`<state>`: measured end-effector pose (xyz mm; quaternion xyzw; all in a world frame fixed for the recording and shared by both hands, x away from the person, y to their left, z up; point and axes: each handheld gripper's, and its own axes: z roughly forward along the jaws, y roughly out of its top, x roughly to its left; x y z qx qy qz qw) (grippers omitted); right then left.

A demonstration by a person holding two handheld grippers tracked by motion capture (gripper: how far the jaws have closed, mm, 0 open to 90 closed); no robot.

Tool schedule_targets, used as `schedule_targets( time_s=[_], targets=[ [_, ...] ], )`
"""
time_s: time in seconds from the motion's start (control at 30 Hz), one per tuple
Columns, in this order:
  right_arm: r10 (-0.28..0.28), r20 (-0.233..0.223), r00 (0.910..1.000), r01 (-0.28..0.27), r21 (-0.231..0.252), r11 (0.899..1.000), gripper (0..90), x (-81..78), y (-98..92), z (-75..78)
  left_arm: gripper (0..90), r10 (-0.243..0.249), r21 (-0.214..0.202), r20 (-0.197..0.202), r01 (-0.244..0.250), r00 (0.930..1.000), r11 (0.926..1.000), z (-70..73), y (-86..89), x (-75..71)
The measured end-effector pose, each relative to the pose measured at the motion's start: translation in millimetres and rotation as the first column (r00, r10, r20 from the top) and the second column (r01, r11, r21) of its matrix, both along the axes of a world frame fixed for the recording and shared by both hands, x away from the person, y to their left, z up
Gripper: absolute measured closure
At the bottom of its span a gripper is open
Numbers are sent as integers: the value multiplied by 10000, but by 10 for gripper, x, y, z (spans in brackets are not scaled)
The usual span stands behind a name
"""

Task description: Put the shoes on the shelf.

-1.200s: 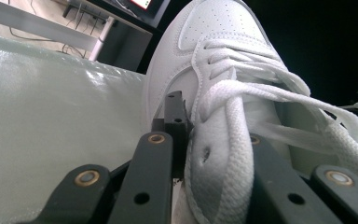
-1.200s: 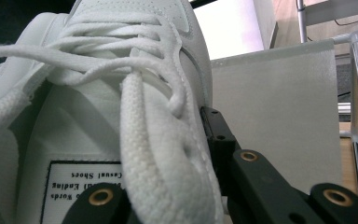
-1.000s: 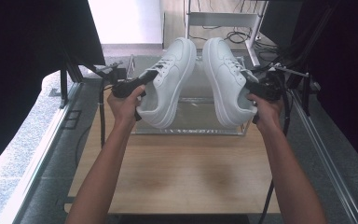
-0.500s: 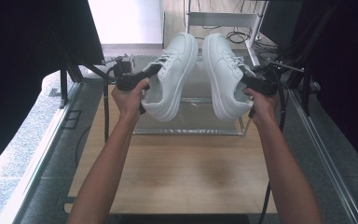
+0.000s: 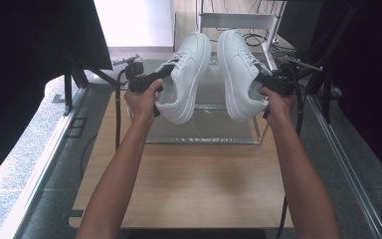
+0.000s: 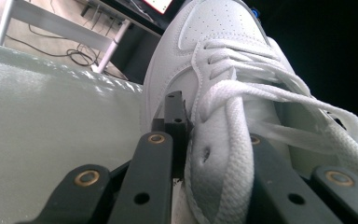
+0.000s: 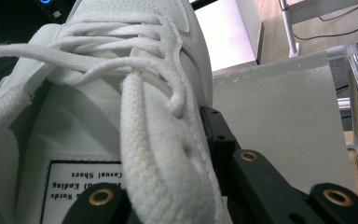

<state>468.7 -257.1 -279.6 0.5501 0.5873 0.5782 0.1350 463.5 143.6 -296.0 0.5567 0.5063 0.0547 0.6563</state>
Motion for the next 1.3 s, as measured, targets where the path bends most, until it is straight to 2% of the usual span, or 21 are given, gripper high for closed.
schedule_targets(
  time_s=[0.2,0.4,0.57,0.63,0.77,0.97,1.1,1.3],
  targets=[
    [-137,-146,9998,136,-40,9999,864,103,36,2,817,271,77,-57,-271,9996,9996,10,3,102],
    [-395,-374,9985,389,-146,9991,864,233,109,-6,816,676,124,-293,-673,9973,9977,25,-11,222],
    [-487,-520,9975,473,-267,9985,864,322,166,-8,816,991,486,-415,-971,9942,9941,32,-19,291],
    [-559,-474,9973,536,-481,9974,863,348,187,-4,815,1022,573,-484,-994,9936,9934,32,-18,308],
    [-551,-531,9971,526,-465,9975,863,380,209,-3,815,1016,640,-541,-981,9934,9931,25,-29,339],
    [-658,-566,9962,613,-772,9951,862,419,257,1,815,1109,625,-857,-1057,9901,9924,-20,-54,409],
    [-723,-621,9954,668,-876,9939,862,460,288,-23,815,1130,830,-840,-1061,9900,9909,9,-78,438],
    [-1040,-767,9916,959,-1030,9901,862,539,294,-45,813,1290,900,-1338,-1176,9826,9890,52,-114,508]
  ],
)
